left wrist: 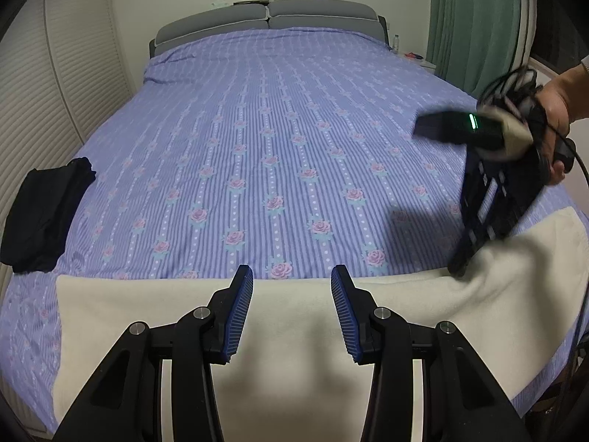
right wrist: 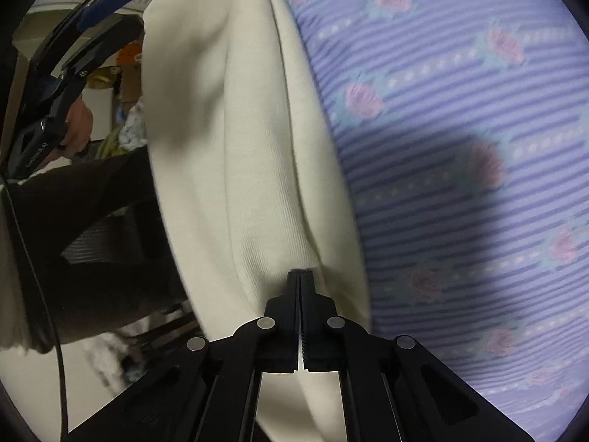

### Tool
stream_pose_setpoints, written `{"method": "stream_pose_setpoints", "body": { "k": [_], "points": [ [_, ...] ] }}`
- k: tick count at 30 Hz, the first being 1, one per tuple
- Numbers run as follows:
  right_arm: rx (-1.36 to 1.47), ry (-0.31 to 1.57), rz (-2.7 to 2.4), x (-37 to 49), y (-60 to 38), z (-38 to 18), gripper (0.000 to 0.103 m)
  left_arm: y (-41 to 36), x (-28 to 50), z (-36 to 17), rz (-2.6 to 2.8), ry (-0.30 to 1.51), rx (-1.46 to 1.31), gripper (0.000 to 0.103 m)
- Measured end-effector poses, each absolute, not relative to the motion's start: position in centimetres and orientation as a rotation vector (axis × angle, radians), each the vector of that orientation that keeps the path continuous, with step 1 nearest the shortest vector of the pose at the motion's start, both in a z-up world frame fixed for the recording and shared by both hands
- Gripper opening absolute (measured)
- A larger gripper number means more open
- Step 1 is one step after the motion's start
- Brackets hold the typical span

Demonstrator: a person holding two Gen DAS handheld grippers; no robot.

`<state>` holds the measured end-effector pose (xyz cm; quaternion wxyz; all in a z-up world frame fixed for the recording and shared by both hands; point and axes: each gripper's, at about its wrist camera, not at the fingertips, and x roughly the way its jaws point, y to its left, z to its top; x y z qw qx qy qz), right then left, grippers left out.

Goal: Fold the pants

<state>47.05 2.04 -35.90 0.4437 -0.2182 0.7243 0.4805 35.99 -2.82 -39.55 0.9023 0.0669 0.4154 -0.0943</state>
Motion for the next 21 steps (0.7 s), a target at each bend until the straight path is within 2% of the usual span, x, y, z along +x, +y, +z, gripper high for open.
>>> {"method": "stream_pose_setpoints", "body": {
  "k": [4, 8, 9, 10, 11, 15, 18, 20, 21],
  "points": [
    [-0.433, 1.645, 1.074, 51.8, 1.2, -33.6, 0.002, -2.9, 36.4, -39.4, -0.196, 0.853, 0.131, 0.044],
    [-0.546, 1.741, 0.983, 53.4, 0.0, -34.9, 0.003, -3.5, 36.5, -39.1, -0.215, 0.845, 0.131, 0.044],
    [-0.609, 1.796, 0.968, 52.8, -0.7, -35.8, 0.011, -3.8, 36.6, -39.0, -0.228, 0.842, 0.129, 0.044],
    [-0.659, 1.817, 0.957, 52.5, -1.3, -36.4, 0.029, -4.3, 36.6, -39.1, -0.247, 0.844, 0.128, 0.044],
    [-0.691, 1.830, 0.960, 51.9, -1.8, -36.8, 0.036, -4.8, 36.6, -39.2, -0.264, 0.845, 0.130, 0.044],
    [-0.678, 1.916, 1.018, 49.8, -3.8, -37.9, 0.040, -6.9, 36.5, -39.5, -0.320, 0.846, 0.149, 0.044],
    [-0.703, 1.904, 1.055, 48.7, -4.1, -38.7, 0.045, -8.3, 36.2, -39.8, -0.346, 0.848, 0.169, 0.044],
    [-0.705, 1.905, 1.072, 48.2, -3.7, -39.1, 0.045, -8.7, 36.1, -40.0, -0.351, 0.853, 0.180, 0.044],
    [-0.723, 1.893, 1.083, 47.9, -3.7, -39.2, 0.041, -8.8, 36.0, -40.1, -0.350, 0.857, 0.181, 0.044]
  ]
}}
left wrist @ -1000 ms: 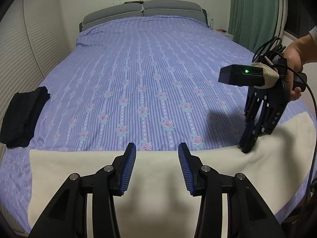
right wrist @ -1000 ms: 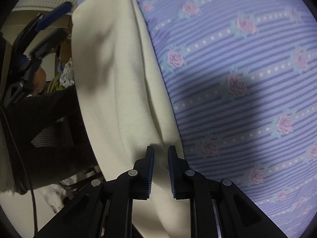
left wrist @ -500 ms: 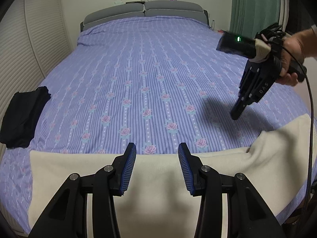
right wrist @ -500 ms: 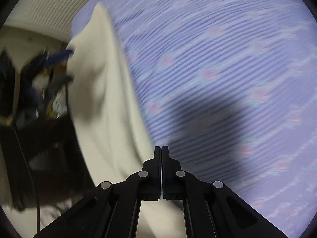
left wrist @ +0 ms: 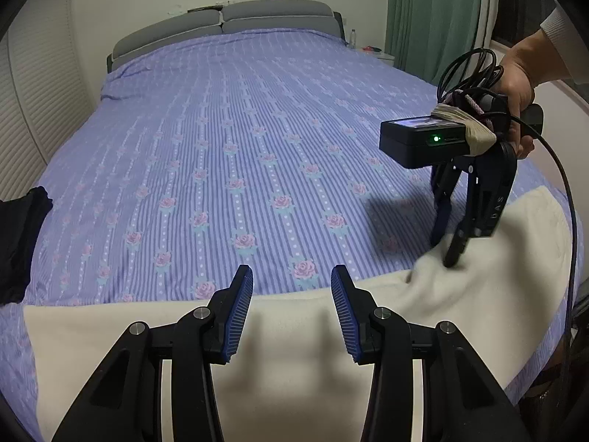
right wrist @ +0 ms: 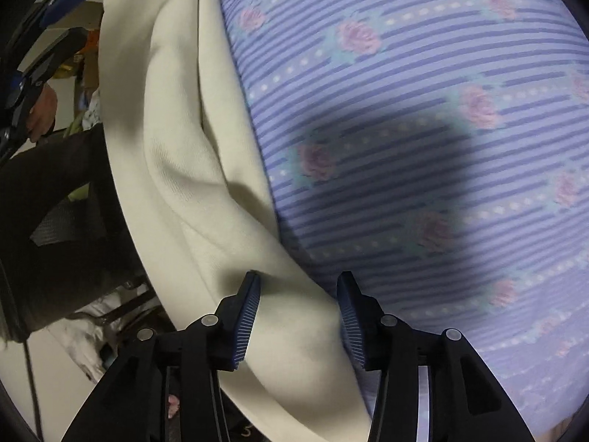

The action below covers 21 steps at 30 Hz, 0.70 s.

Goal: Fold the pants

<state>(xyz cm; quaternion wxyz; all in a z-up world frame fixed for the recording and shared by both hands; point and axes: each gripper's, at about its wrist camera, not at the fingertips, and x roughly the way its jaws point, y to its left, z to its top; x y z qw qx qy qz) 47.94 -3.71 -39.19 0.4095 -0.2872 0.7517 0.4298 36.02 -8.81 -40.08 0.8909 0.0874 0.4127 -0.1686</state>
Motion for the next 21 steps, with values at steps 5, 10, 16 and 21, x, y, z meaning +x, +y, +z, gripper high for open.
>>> {"method": "stream_pose_setpoints", "body": {
  "k": [5, 10, 16, 21],
  "points": [
    [-0.777, 1.799, 1.136, 47.0, -3.5, -37.2, 0.004, -9.1, 36.0, -40.1, -0.334, 0.865, 0.181, 0.044],
    [-0.763, 1.629, 1.055, 49.0, -5.1, -31.6, 0.003, -8.8, 36.1, -40.1, -0.321, 0.869, 0.170, 0.044],
    [-0.747, 1.588, 0.859, 47.9, -6.7, -34.2, 0.003, -9.2, 36.1, -40.5, -0.323, 0.877, 0.186, 0.044],
    [-0.677, 1.664, 0.819, 46.8, -5.8, -36.9, 0.006, -8.7, 35.6, -40.9, -0.334, 0.882, 0.210, 0.044]
  ]
}}
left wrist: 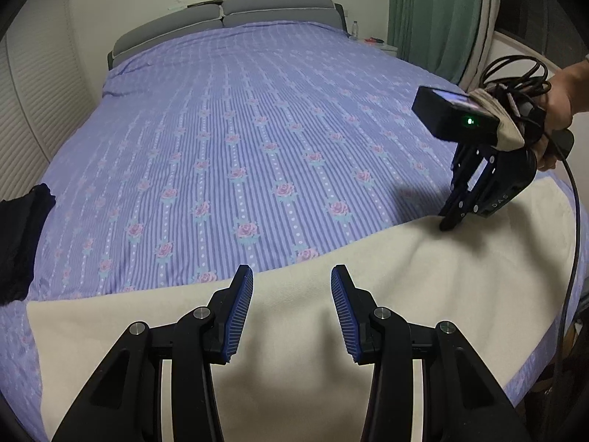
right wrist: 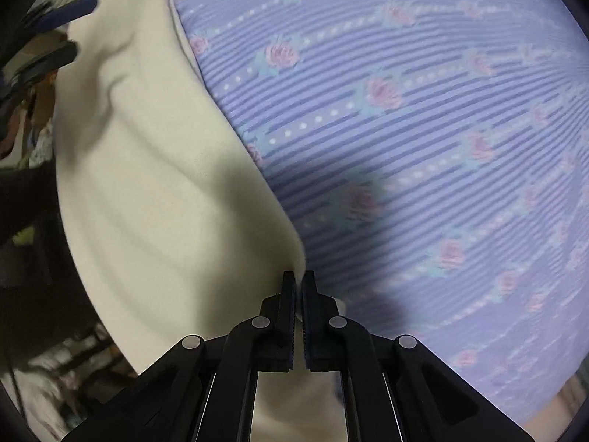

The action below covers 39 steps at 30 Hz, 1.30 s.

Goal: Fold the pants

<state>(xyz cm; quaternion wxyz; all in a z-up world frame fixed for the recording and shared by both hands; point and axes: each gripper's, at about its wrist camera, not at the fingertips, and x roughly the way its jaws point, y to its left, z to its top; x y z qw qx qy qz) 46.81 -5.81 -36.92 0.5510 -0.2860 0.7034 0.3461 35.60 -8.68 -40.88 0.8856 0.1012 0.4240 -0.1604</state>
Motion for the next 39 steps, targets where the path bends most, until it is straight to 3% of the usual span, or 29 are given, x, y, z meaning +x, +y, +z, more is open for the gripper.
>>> {"method": "stream_pose_setpoints", "body": {
  "k": [2, 4, 5, 12, 18, 24, 26, 32, 39],
  "points": [
    [-0.701, 1.639, 0.794, 46.7, -5.6, -36.7, 0.015, -8.3, 35.4, -41.0, -0.332, 0.886, 0.215, 0.044],
    [-0.707, 1.576, 0.739, 46.8, -5.8, -35.6, 0.038, -7.5, 35.0, -41.2, -0.330, 0.887, 0.224, 0.044],
    [-0.674, 1.536, 0.710, 46.9, -6.3, -34.5, 0.040, -7.1, 34.7, -41.2, -0.328, 0.884, 0.229, 0.044],
    [-0.432, 1.245, 0.436, 41.8, -6.0, -27.5, 0.042, -2.3, 31.6, -40.5, -0.316, 0.845, 0.236, 0.044],
    [-0.276, 1.082, 0.218, 34.4, -1.2, -26.4, 0.043, 3.5, 28.5, -40.8, -0.258, 0.866, 0.213, 0.049],
    [-0.034, 1.024, 0.156, 32.1, 6.1, -26.3, 0.061, 12.1, 25.9, -41.7, -0.063, 0.933, 0.200, 0.049],
    [-0.007, 1.044, 0.227, 32.3, 9.7, -27.2, 0.061, 15.6, 25.2, -41.9, 0.045, 0.959, 0.162, 0.050],
    [-0.198, 1.036, 0.706, 38.9, 21.4, -27.1, 0.061, 23.7, 23.5, -42.7, 0.328, 0.999, -0.035, 0.062],
    [-0.544, 1.098, 1.128, 48.5, 36.7, -29.8, 0.061, 26.9, 23.9, -46.2, 0.427, 1.040, -0.321, 0.063]
  ]
}}
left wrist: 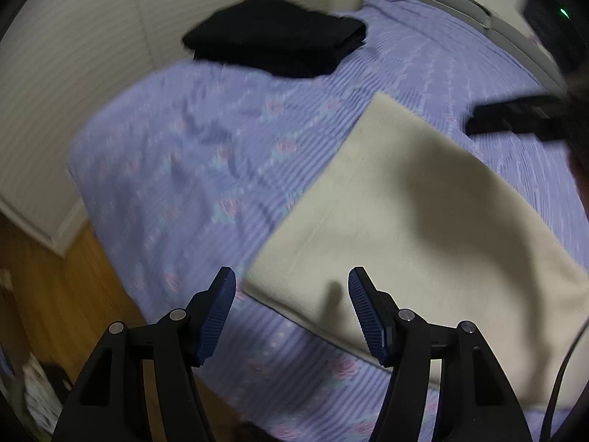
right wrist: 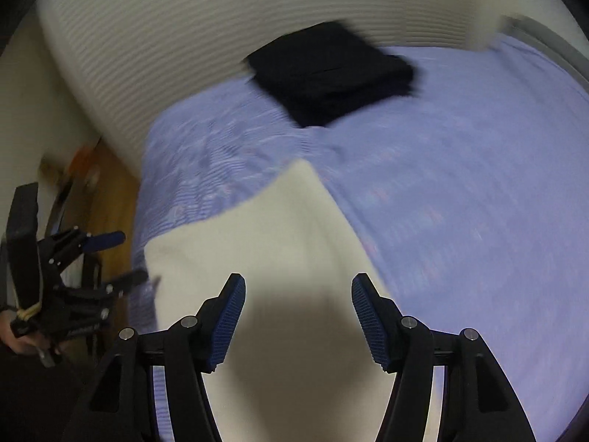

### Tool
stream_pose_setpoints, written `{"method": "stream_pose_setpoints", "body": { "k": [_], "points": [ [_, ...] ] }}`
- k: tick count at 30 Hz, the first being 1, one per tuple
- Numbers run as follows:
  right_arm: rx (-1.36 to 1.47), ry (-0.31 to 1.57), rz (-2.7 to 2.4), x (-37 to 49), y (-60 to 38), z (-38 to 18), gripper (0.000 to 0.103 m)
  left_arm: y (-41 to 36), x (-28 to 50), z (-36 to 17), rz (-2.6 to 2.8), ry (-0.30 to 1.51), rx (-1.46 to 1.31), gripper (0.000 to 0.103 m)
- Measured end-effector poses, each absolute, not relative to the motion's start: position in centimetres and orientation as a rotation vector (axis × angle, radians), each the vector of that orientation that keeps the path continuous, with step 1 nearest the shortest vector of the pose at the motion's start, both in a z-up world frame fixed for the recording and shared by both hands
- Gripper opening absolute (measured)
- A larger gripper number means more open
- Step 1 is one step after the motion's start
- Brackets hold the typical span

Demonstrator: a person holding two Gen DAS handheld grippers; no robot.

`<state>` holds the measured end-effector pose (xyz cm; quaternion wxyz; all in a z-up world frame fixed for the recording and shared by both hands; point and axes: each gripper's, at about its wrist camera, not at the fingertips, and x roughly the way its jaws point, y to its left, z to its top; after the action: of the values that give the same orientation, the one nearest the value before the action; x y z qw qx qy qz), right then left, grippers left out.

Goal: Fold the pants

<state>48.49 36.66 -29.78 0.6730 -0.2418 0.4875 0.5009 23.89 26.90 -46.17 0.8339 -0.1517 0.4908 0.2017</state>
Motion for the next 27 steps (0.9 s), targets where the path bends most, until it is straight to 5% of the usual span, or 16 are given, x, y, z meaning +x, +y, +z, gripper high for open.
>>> {"method": "stream_pose_setpoints", "body": {
  "k": [10, 16, 27],
  "points": [
    [-0.962, 1.330, 1.432, 53.1, 48.6, -36.1, 0.061, 29.6, 23.4, -50.1, 0.493, 1.088, -0.539, 0.063],
    [-1.039, 1.511, 1.490, 53.2, 50.6, -40.2, 0.062, 30.4, 23.5, -51.9, 0.408, 1.054, -0.696, 0.077],
    [-1.023, 1.615, 1.504, 54.1, 50.9, -42.1, 0.065, 29.7, 23.7, -51.3, 0.451, 1.004, -0.769, 0.068]
  ]
}}
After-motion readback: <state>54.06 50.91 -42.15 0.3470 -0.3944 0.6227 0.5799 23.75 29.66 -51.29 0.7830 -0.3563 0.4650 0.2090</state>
